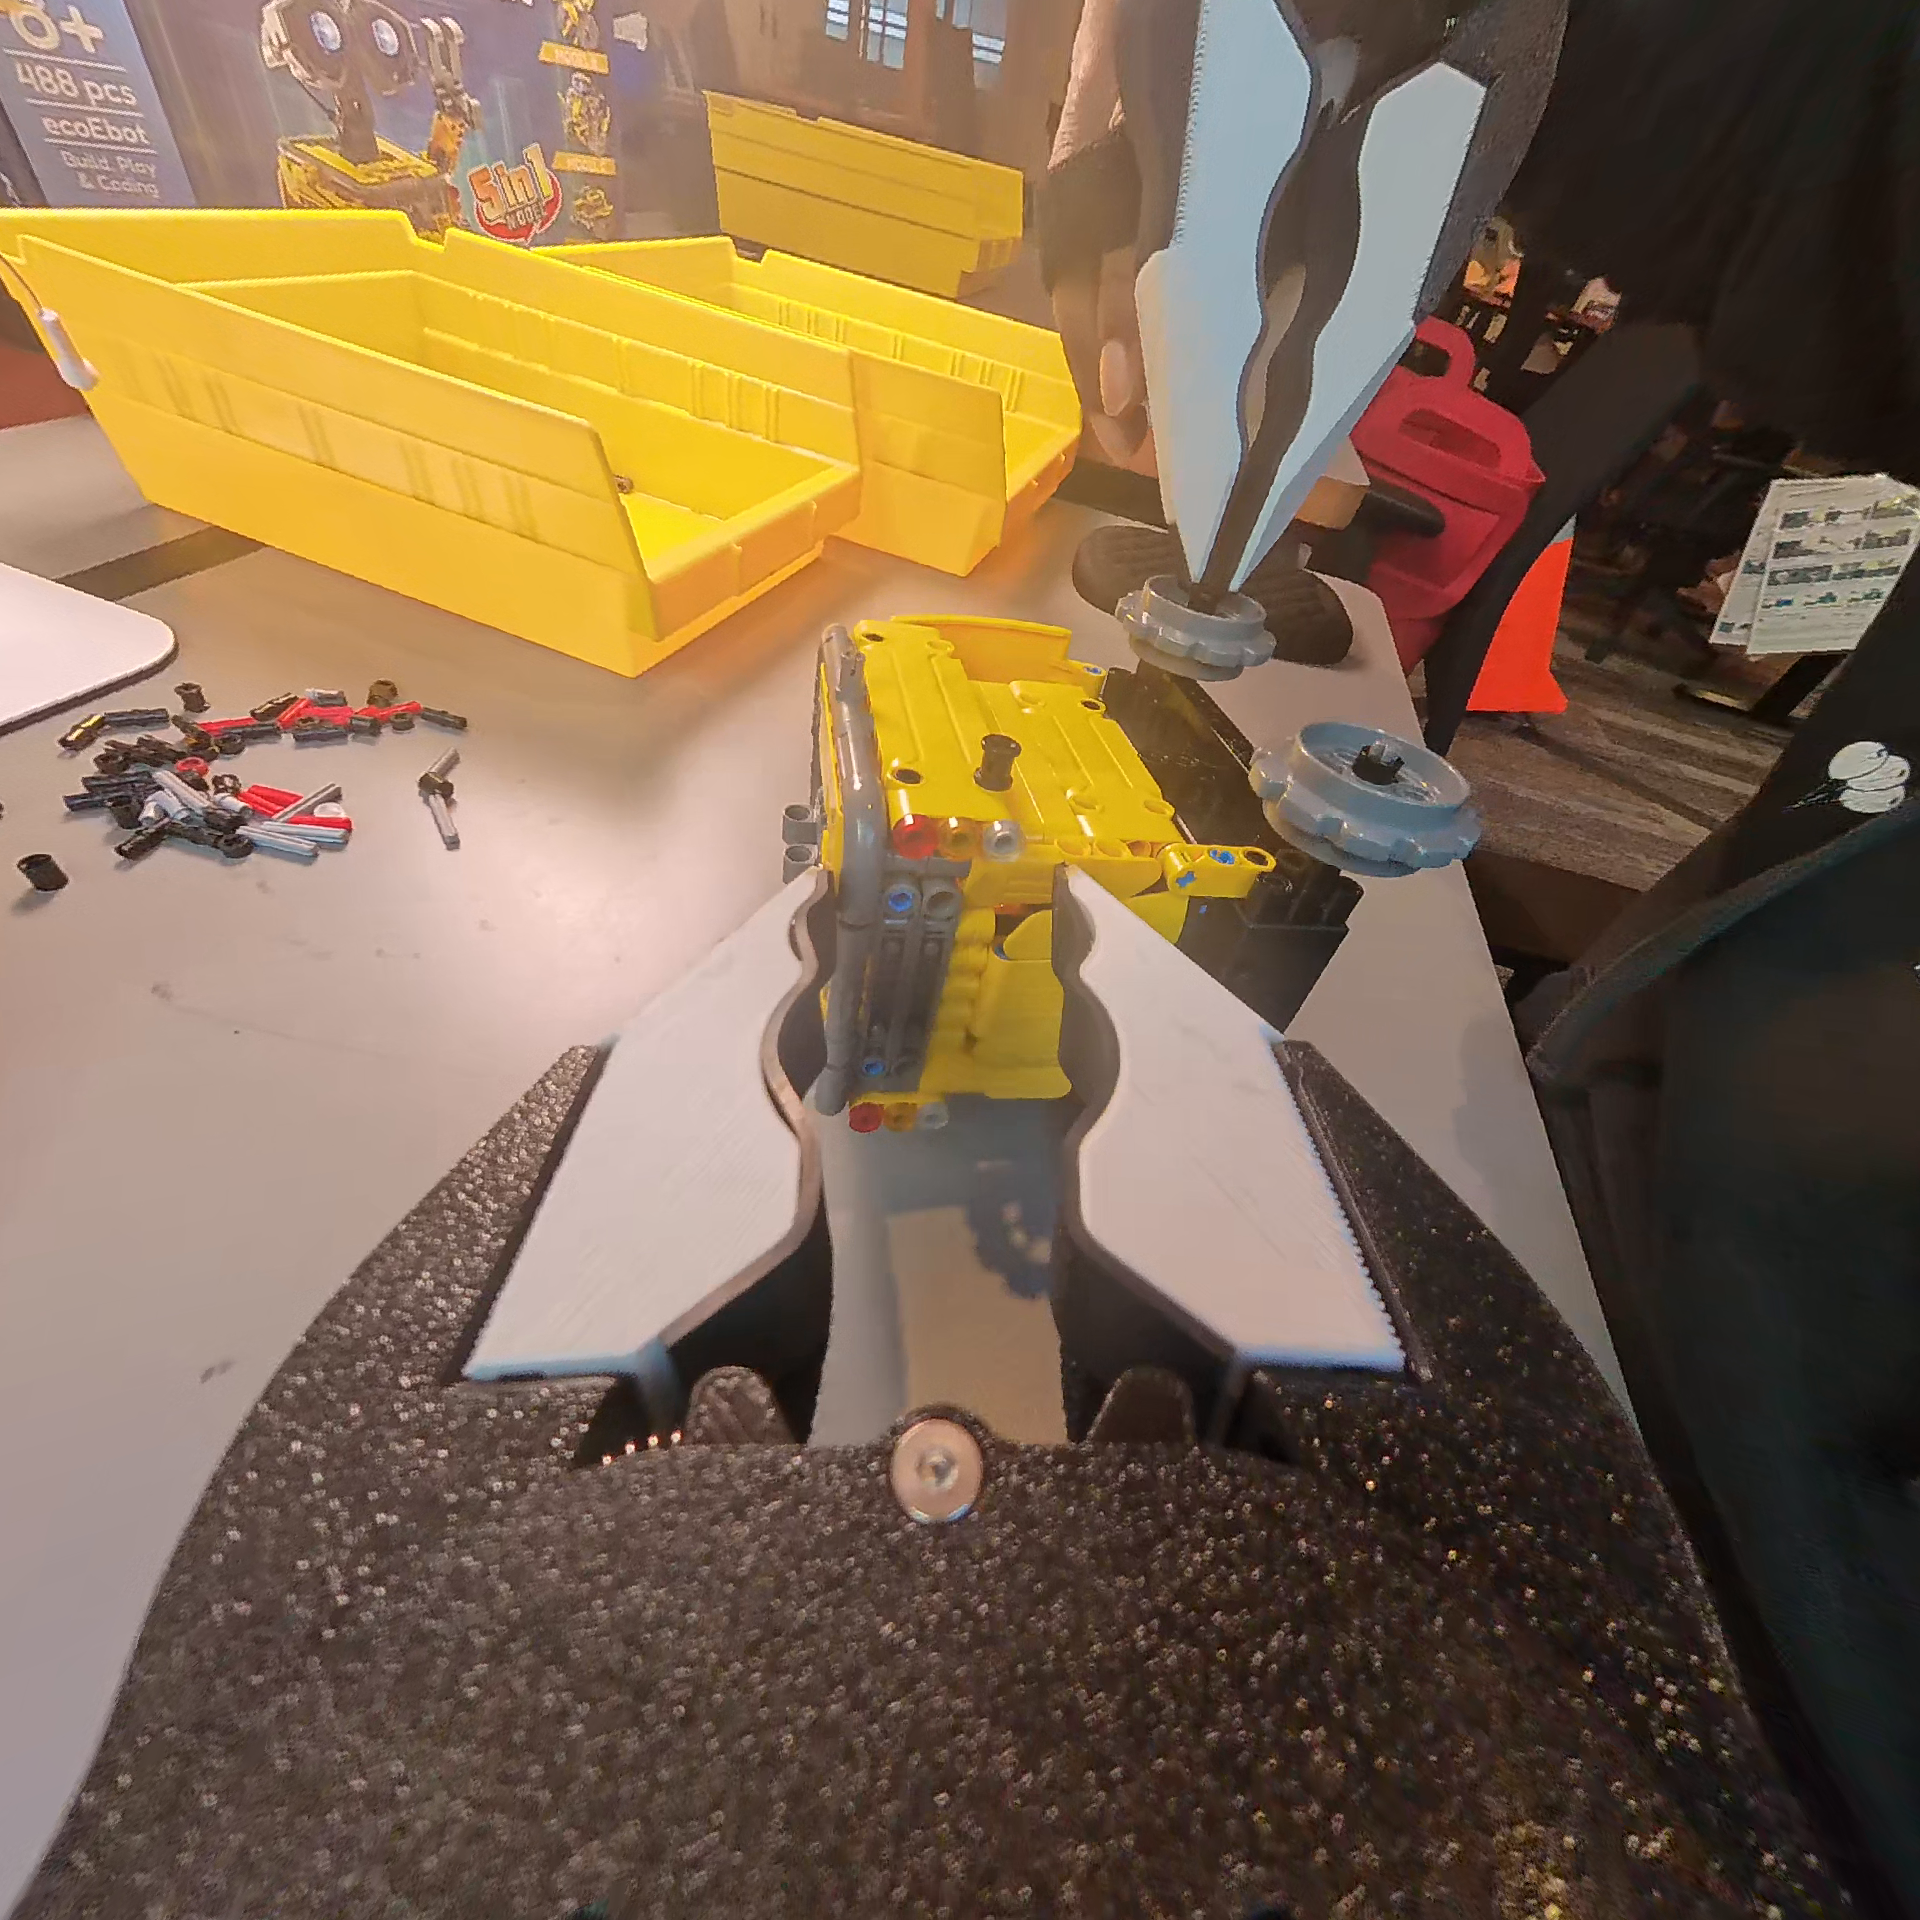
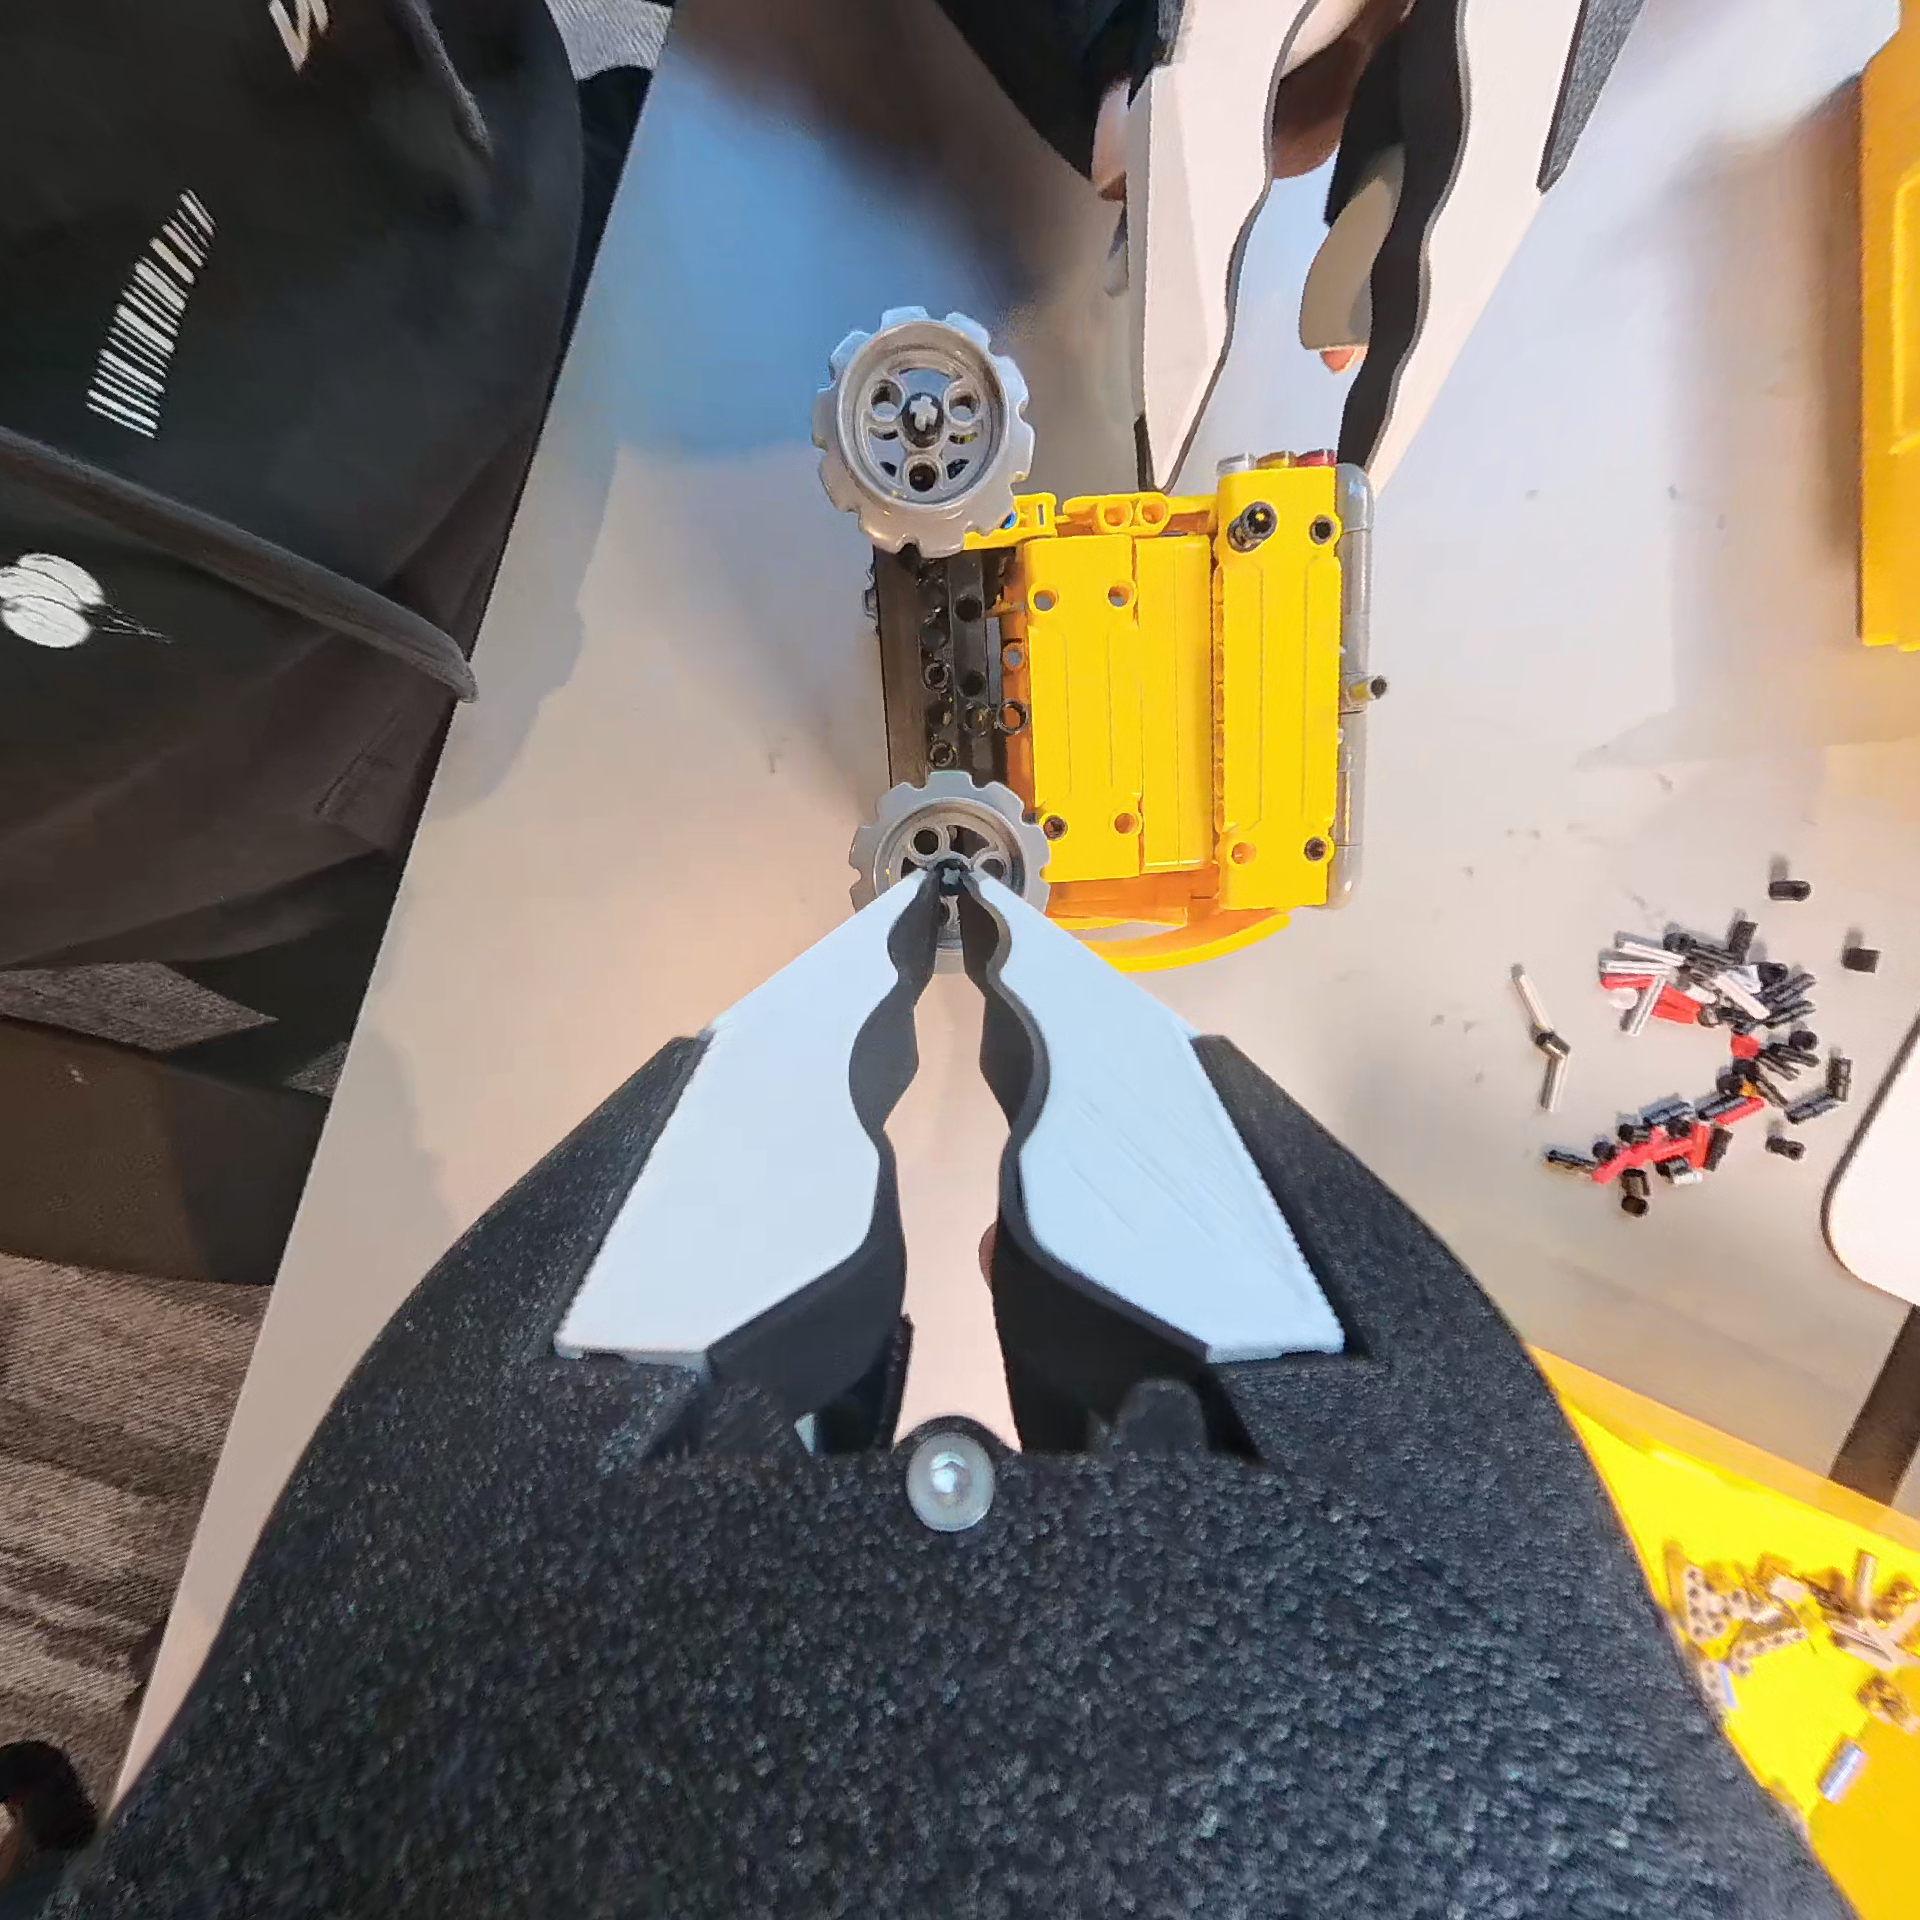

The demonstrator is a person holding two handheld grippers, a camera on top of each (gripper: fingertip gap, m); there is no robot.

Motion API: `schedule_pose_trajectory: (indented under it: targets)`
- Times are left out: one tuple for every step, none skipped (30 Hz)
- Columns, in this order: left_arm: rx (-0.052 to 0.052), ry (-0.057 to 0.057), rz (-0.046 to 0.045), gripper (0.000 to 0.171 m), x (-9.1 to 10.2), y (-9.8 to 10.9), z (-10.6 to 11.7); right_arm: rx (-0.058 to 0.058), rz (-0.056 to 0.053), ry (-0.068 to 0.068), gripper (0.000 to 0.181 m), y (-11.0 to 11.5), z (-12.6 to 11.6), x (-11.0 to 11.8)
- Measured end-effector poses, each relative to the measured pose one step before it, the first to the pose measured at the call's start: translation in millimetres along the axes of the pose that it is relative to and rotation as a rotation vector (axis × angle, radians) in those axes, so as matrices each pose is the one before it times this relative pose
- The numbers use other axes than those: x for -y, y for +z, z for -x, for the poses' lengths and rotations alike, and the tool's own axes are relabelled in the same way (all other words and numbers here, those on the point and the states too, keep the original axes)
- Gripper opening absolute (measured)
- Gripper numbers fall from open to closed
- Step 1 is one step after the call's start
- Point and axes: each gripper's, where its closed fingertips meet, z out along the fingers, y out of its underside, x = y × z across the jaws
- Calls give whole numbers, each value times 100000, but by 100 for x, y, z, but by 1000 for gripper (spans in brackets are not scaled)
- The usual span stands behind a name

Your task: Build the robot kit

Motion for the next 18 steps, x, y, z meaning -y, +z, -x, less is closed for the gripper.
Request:
schedule_pose_trajectory:
  targets:
    - [22, 277, 69, 39, -1, 3, -51, 87, 920, -240, 3, 12, 42, 2]
    - [-127, 145, 15, 39, 4, -21, -66, 491, 979, 10, 3, 32, 107, 44]
    - [-620, -255, -176, 40, 20, -52, -109, 354, 1224, -196, 3, 39, 77, 63]
    - [-1637, -922, -844, 46, 114, -119, -224, -9, 1631, -332, 3, 34, 22, 44]
    - [-2266, -1771, -1804, 54, 275, -232, -291, 59, 2065, -389, 3, 9, -6, 7]
    - [-1588, -2061, -2855, 58, 423, -410, -145, 147, 2317, -460, 3, 2, -13, -35]
    - [-942, -1759, -4159, 62, 659, -575, -100, 209, 2155, -391, 3, 19, -23, -11]
    - [-1181, -872, -5009, 68, 839, -600, -244, 416, 2122, 61, 3, 11, -10, -18]
    - [-1130, 623, -3841, 73, 681, -400, -418, 91, 2434, -129, 3, -1, -39, -35]
    - [372, 2233, -622, 81, 112, -33, -327, -343, 2608, -691, 3, -7, -59, -66]
    - [1410, 3133, 2845, 93, -543, 347, -208, -509, 2729, -548, 3, 0, -75, -70]
    - [470, 2467, 4539, 106, -880, 620, -349, -679, 2653, -550, 3, 14, -104, -68]
    - [-480, 1241, 4268, 117, -818, 758, -466, -217, 2024, -238, 3, 14, -6, -1]
    - [151, 946, 3292, 125, -608, 767, -318, 127, 1293, 70, 3, 28, 46, 86]
    - [1084, 1156, 2877, 126, -488, 711, -126, 136, 1024, -30, 3, 27, 101, 112]
    - [1113, 1410, 3174, 126, -509, 631, -114, -133, 958, -397, 3, 26, 95, 120]
    - [1155, 1903, 3240, 126, -491, 523, -112, -390, 1177, -91, 3, 29, 59, 90]
    - [2676, 2223, 2196, 127, -293, 374, 144, -600, 1364, 145, 3, 19, 3, 32]
